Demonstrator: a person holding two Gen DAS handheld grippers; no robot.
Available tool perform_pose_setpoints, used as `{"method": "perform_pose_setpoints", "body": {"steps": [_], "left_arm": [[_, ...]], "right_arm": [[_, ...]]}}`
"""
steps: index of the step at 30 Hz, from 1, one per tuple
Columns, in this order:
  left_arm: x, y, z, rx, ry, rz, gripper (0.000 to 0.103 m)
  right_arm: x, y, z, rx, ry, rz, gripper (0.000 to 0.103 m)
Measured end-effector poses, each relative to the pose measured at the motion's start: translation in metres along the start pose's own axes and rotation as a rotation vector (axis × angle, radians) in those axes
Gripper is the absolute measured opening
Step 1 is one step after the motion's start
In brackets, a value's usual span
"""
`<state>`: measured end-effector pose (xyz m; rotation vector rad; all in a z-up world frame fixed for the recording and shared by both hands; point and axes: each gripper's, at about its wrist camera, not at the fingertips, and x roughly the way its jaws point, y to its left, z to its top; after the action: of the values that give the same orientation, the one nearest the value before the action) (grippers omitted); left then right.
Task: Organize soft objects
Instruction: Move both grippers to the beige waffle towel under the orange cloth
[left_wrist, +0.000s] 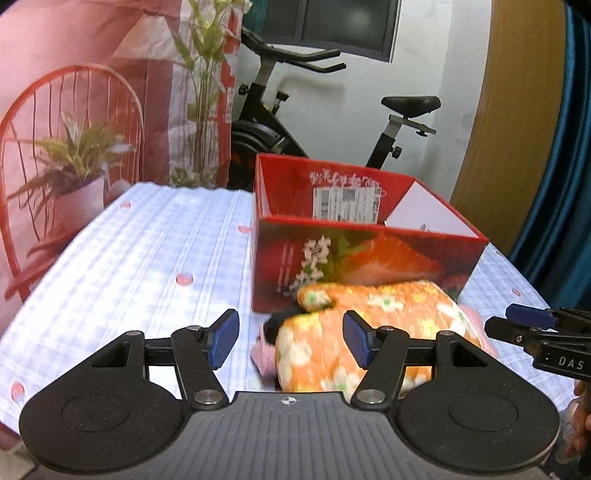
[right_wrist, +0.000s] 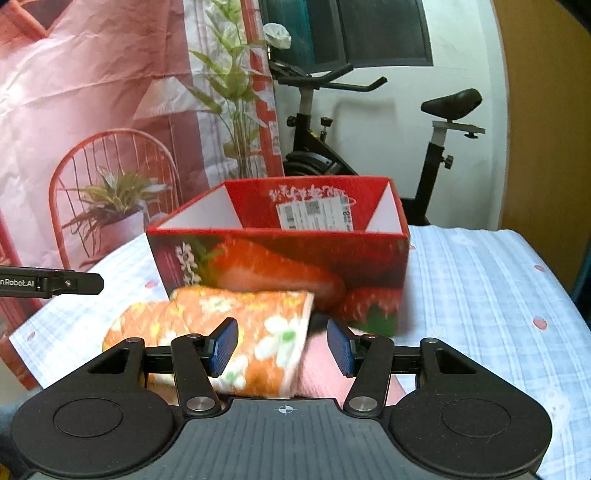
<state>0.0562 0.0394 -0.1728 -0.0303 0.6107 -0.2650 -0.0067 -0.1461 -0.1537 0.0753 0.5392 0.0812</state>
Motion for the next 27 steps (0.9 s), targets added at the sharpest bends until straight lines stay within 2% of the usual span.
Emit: {"method": "perform_pose_setpoints", "body": {"steps": [6,12,27], "left_arm": [[0.003,0.005,-0.018,-0.045,0.033,-0.003,0.065],[0.008,0.010,-0.030,-0.074,0.078,-0.008,0.065],[0.022,0.016,-0.040,-0.113,0.145,-0.020,0.064]], "right_arm": [[-0.008,-0.004,-0.014,0.026,0.002,-0.008,0.050],[-0.004,-0.002,-0.026,0.031,0.042,-0.008,0.050],[0.002,-0.006,-0.038,0.063,0.081,0.005,0.051]]}}
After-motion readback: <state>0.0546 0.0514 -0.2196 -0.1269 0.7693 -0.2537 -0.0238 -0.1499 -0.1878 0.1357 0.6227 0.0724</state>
